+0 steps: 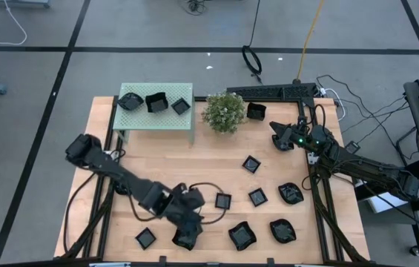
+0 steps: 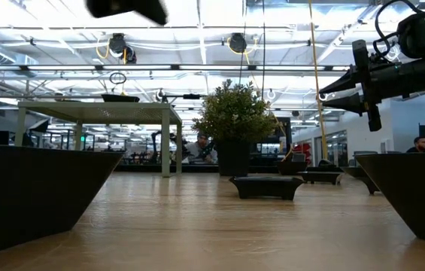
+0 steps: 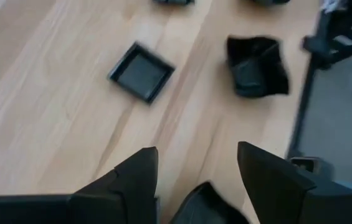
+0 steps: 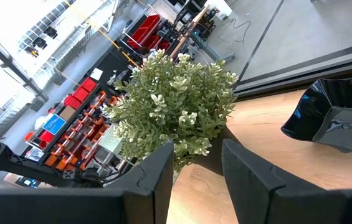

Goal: Pick & Place Mini shaped plates
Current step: Stack the square plate on top of the square plate on the shelf

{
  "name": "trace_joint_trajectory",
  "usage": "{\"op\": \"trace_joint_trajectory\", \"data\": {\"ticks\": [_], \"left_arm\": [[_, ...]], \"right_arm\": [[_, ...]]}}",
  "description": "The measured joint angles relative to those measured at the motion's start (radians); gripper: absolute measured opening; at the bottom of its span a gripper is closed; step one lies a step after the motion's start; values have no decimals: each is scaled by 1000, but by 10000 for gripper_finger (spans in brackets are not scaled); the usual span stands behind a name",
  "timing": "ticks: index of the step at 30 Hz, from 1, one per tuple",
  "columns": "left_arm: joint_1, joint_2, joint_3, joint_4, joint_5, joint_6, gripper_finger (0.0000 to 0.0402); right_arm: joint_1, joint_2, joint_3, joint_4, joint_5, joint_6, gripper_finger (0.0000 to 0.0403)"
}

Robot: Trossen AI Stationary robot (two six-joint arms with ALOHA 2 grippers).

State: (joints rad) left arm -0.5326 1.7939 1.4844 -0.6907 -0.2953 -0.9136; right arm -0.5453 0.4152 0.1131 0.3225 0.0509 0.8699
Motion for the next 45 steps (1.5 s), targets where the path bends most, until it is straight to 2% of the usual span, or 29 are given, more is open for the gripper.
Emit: {"op": "trace_joint_trajectory", "data": {"ticks": [15, 22, 28, 36, 42, 45], "left_arm": [[-66, 0, -289, -54, -10, -450, 225], [-62, 0, -343, -38, 15, -453, 225], [-62, 1, -344, -37, 24, -420, 225], [-60, 80, -344, 9, 10, -376, 225], [-47, 92, -344, 34, 10, -363, 225], [-36, 92, -344, 39, 9, -348, 212]], "right_arm": [[0, 0, 0, 0, 0, 0, 123], [0, 0, 0, 0, 0, 0, 123], [0, 0, 0, 0, 0, 0, 123], [0, 0, 0, 0, 0, 0, 123], [0, 0, 0, 0, 0, 0, 123], [0, 0, 0, 0, 0, 0, 123]]}}
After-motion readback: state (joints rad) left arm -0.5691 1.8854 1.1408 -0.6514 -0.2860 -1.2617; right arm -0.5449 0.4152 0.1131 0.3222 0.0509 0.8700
